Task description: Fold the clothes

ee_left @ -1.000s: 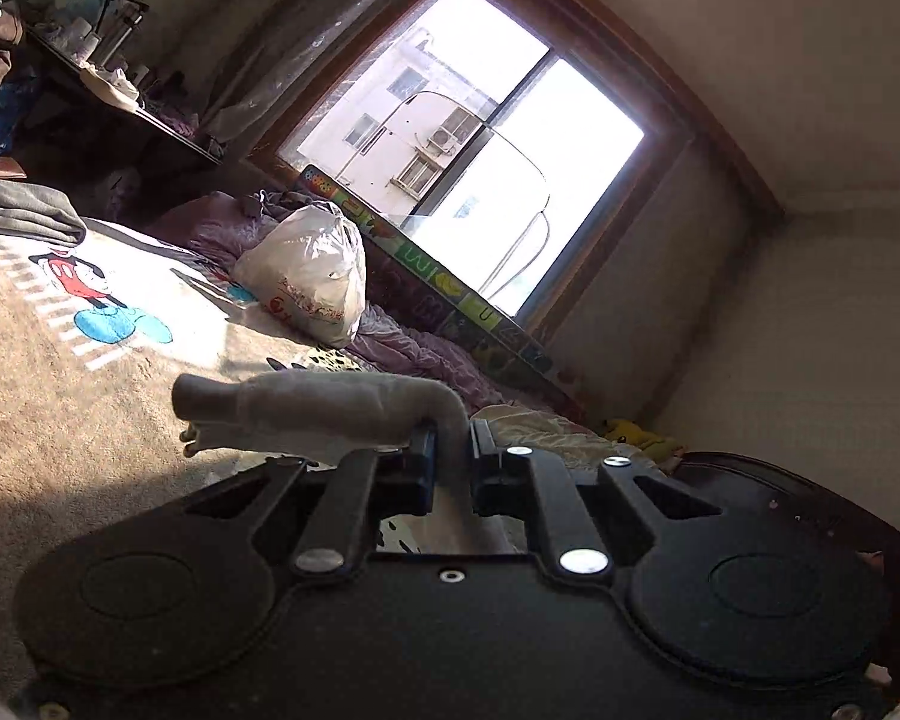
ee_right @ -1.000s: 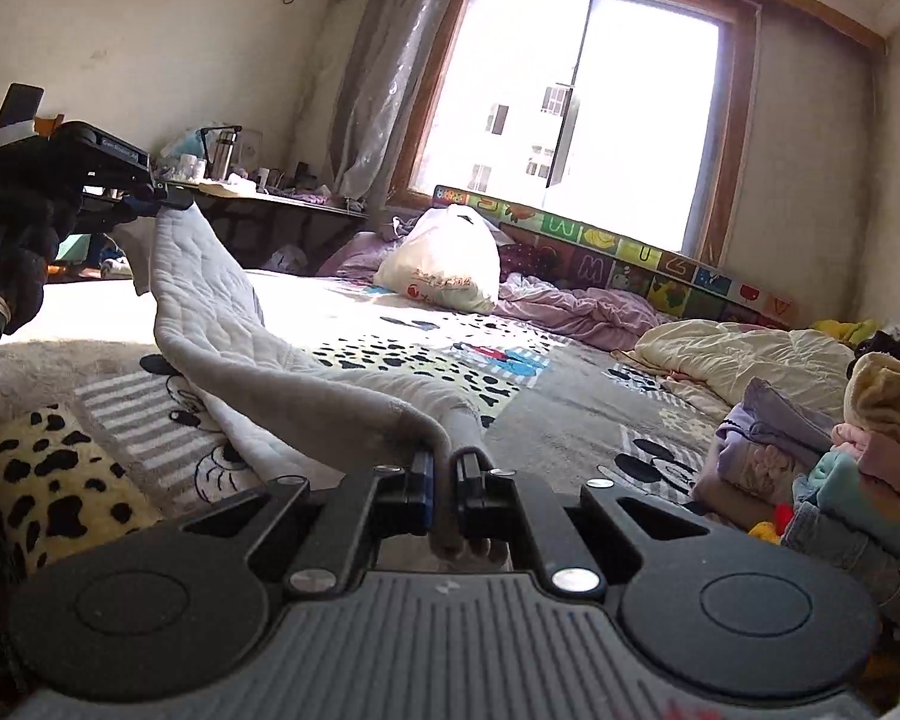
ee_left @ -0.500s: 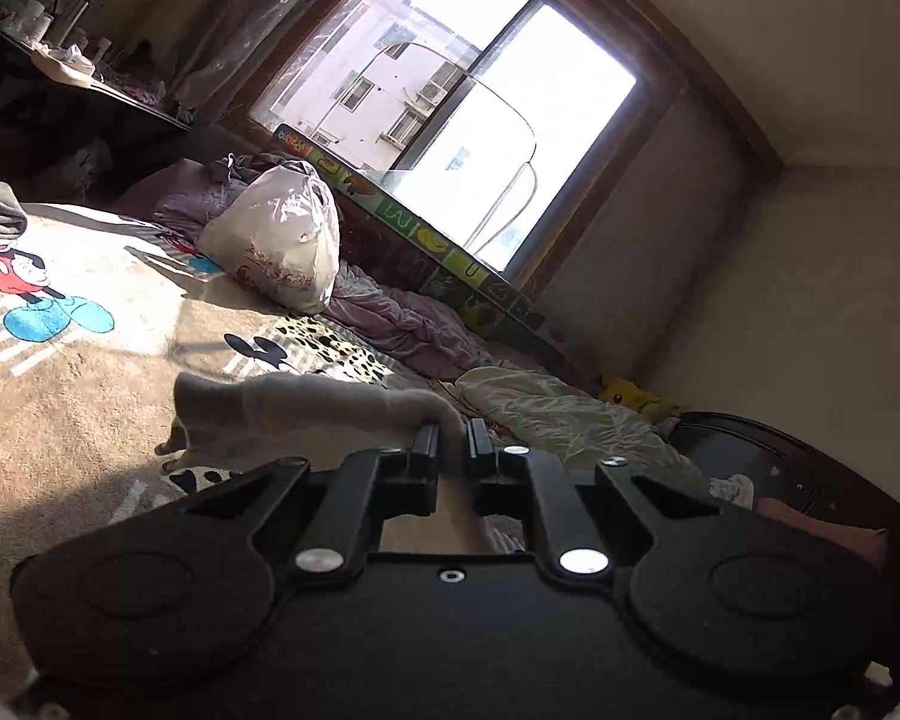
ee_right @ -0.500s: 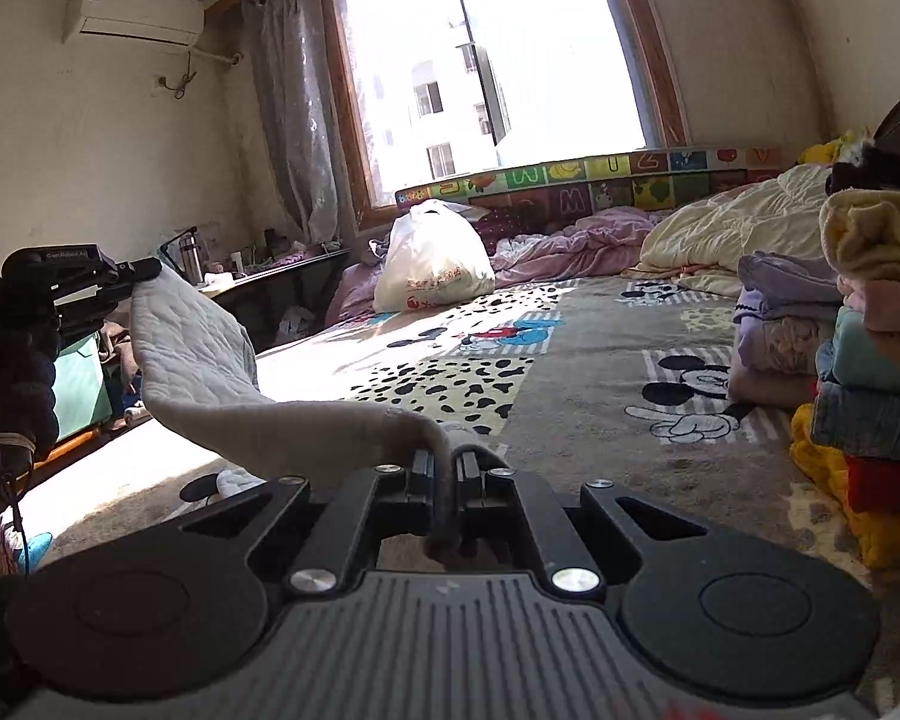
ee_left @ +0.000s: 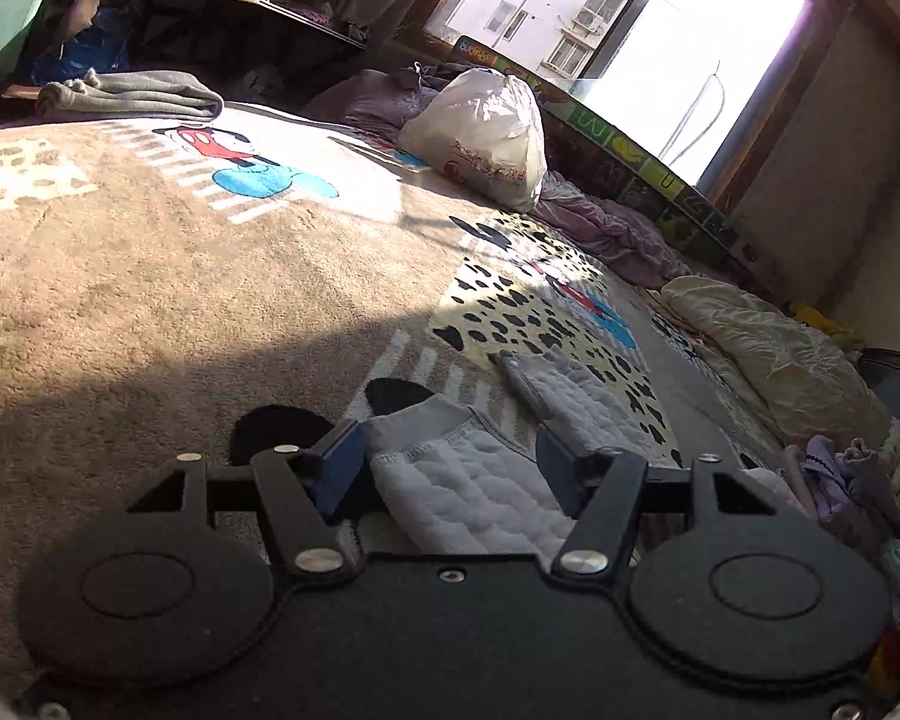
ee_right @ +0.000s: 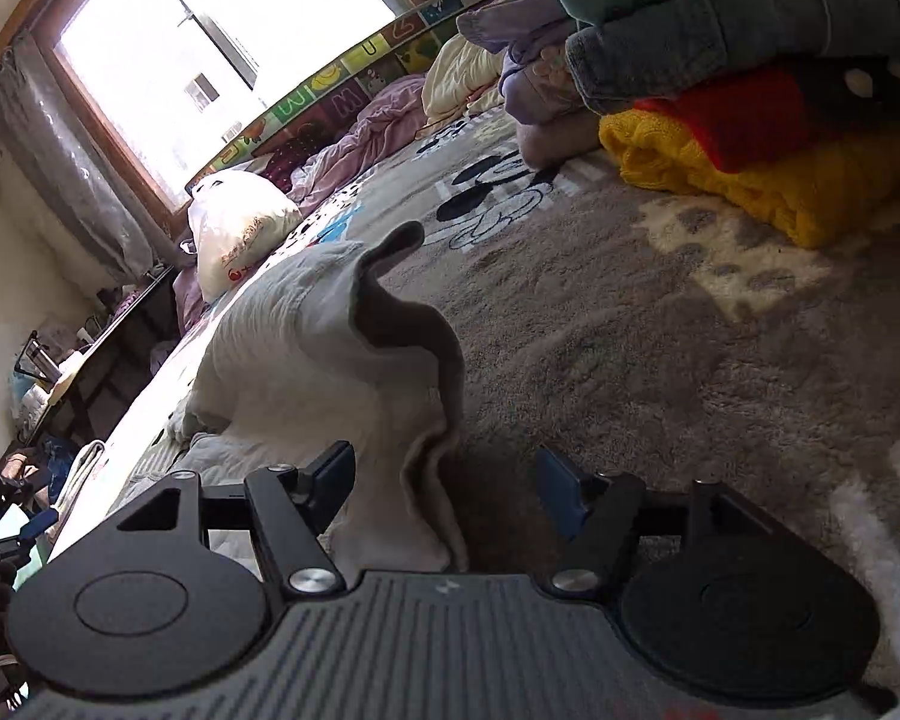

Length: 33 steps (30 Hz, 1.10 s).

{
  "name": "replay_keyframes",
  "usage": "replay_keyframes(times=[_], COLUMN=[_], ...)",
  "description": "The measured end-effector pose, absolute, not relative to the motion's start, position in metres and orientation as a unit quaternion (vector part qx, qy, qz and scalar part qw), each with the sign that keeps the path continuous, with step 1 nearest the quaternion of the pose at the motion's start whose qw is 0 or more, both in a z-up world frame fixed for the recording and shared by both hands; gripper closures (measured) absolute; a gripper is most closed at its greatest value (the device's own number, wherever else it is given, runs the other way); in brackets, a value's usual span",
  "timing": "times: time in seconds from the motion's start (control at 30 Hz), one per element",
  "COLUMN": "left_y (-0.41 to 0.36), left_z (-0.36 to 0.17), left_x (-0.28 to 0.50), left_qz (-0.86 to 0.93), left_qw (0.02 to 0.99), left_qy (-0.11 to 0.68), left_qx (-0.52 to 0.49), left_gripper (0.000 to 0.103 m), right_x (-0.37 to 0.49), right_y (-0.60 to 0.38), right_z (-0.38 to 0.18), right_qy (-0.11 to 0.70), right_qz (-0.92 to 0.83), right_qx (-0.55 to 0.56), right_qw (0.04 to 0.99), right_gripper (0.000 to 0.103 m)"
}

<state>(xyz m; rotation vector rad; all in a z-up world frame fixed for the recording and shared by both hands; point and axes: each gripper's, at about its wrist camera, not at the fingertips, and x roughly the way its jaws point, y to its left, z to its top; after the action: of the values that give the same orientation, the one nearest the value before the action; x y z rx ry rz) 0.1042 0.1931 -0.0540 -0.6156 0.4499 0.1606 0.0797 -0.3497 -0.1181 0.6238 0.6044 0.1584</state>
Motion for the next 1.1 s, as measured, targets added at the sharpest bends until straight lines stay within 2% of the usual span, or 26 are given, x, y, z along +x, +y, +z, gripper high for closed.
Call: replay_keyframes(times=[0.13,0.37,0.4,0.43,0.47,0.5,0.53,0.57,0.6,0.63,0.8,0.9,1.0,1.07,1.1], left_y=[0.207,0.185,0.183,0.183,0.182,0.181,0.179,0.177,0.176,0.175,0.164,0.150,0.144,0.145,0.149], left_z=[-0.064,-0.078,-0.079,-0.080,-0.083,-0.086,-0.087,-0.087,-0.085,-0.080,-0.042,-0.020,-0.044,-0.060,-0.065], left_x=[0.112,0.123,0.125,0.127,0.129,0.129,0.128,0.126,0.123,0.118,0.085,0.054,0.051,0.051,0.050], left_qz=[0.092,0.061,0.056,0.050,0.045,0.049,0.056,0.058,0.057,0.054,0.033,0.022,0.022,0.030,0.040], left_qw=[0.911,0.907,0.905,0.903,0.898,0.897,0.901,0.904,0.904,0.906,0.911,0.918,0.898,0.882,0.877], left_qy=[0.236,0.255,0.255,0.256,0.262,0.266,0.265,0.261,0.259,0.255,0.238,0.236,0.325,0.369,0.372], left_qx=[-0.325,-0.330,-0.335,-0.342,-0.350,-0.349,-0.340,-0.335,-0.334,-0.333,-0.336,-0.319,-0.295,-0.292,-0.303], left_gripper=[0.041,0.041,0.045,0.060,0.070,0.082,0.090,0.092,0.096,0.097,0.098,0.098,0.098,0.084,0.082], right_x=[0.075,0.063,0.063,0.064,0.065,0.067,0.072,0.077,0.080,0.082,0.064,0.043,0.019,0.004,-0.002], right_y=[-0.339,-0.330,-0.332,-0.331,-0.330,-0.329,-0.328,-0.327,-0.329,-0.330,-0.334,-0.356,-0.379,-0.395,-0.401], right_z=[-0.115,-0.122,-0.125,-0.127,-0.129,-0.132,-0.135,-0.139,-0.145,-0.147,-0.113,-0.096,-0.090,-0.103,-0.111], right_qy=[0.305,0.308,0.306,0.302,0.299,0.294,0.293,0.295,0.294,0.287,0.233,0.203,0.203,0.238,0.261], right_qz=[0.089,0.071,0.071,0.074,0.077,0.086,0.098,0.109,0.118,0.120,0.140,0.134,0.104,0.064,0.041], right_qx=[0.315,0.374,0.391,0.396,0.400,0.400,0.406,0.418,0.435,0.441,0.425,0.460,0.469,0.469,0.462], right_qw=[0.894,0.872,0.865,0.864,0.863,0.864,0.860,0.853,0.843,0.842,0.864,0.854,0.854,0.848,0.847], right_gripper=[0.034,0.036,0.036,0.036,0.037,0.044,0.060,0.069,0.087,0.091,0.094,0.094,0.095,0.095,0.094])
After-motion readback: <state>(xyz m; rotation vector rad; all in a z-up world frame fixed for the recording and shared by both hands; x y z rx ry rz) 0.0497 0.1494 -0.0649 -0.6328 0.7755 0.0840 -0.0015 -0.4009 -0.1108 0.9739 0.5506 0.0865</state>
